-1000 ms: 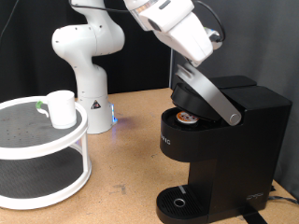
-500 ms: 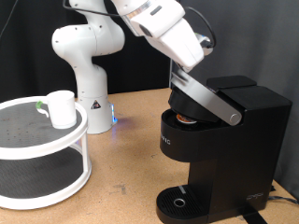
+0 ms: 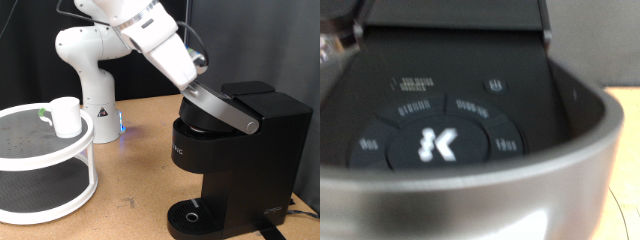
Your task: Make a cup of coffee with the keurig machine
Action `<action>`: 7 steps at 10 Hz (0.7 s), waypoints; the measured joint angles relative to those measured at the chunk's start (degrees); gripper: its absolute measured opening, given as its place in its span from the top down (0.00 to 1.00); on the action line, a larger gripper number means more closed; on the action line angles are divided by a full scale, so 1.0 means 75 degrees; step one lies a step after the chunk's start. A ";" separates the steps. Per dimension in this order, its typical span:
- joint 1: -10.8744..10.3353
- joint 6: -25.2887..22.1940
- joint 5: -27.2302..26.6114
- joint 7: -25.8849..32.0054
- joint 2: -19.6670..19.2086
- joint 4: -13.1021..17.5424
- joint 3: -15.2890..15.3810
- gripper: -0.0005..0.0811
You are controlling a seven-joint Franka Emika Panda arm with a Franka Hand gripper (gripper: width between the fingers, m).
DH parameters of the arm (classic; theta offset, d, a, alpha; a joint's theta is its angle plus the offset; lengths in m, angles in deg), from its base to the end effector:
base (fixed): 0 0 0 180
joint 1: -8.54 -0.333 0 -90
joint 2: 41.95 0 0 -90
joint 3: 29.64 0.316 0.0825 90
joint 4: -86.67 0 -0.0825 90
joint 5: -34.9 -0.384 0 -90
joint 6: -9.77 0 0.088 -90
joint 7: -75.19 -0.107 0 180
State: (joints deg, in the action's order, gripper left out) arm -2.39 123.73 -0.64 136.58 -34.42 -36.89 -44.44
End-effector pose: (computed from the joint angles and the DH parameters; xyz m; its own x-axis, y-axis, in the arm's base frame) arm 0.5123 -0.0017 0.4619 0.7253 0.5412 0.4256 0.6848 -0.6311 -0.3644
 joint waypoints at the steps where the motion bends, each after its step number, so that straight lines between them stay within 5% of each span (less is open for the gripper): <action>1: 0.0019 0.0196 0.0081 -0.0069 -0.0043 -0.0100 -0.0003 0.99; 7: 0.0037 0.0708 0.0101 -0.0686 -0.0904 0.0041 0.0002 0.99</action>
State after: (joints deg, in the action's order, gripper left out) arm -2.11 129.04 0.12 131.44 -41.20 -36.59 -44.43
